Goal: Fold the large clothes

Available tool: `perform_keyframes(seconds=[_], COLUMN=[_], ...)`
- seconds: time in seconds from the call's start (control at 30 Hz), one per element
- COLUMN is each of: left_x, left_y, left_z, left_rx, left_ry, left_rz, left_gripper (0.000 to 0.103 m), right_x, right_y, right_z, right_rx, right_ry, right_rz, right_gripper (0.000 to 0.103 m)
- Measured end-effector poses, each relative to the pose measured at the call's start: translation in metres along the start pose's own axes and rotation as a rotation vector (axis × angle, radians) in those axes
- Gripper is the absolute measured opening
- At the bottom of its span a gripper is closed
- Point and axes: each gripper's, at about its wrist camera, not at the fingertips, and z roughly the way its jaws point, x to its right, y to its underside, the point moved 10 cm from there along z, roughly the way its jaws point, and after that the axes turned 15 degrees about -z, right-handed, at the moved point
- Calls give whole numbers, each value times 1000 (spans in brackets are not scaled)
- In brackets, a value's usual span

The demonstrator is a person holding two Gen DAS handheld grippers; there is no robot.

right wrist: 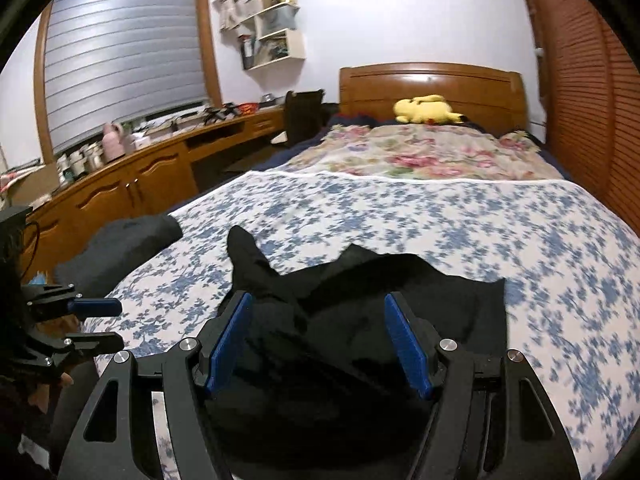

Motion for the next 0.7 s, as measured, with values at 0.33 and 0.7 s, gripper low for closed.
perform_keyframes(seconds=[0.33, 0.7], left_x=[-24, -18], left_y=[7, 7], left_z=[3, 2], left_rx=[8, 27], left_ry=[-10, -9], left_rz=[-52, -46], left_gripper=[61, 62], right_x=[-7, -11], right_y=[4, 6], right_z=[23, 23], right_rx=[-98, -110], right_ry=[-61, -98], right_rz=[-74, -82], right_gripper=[49, 10])
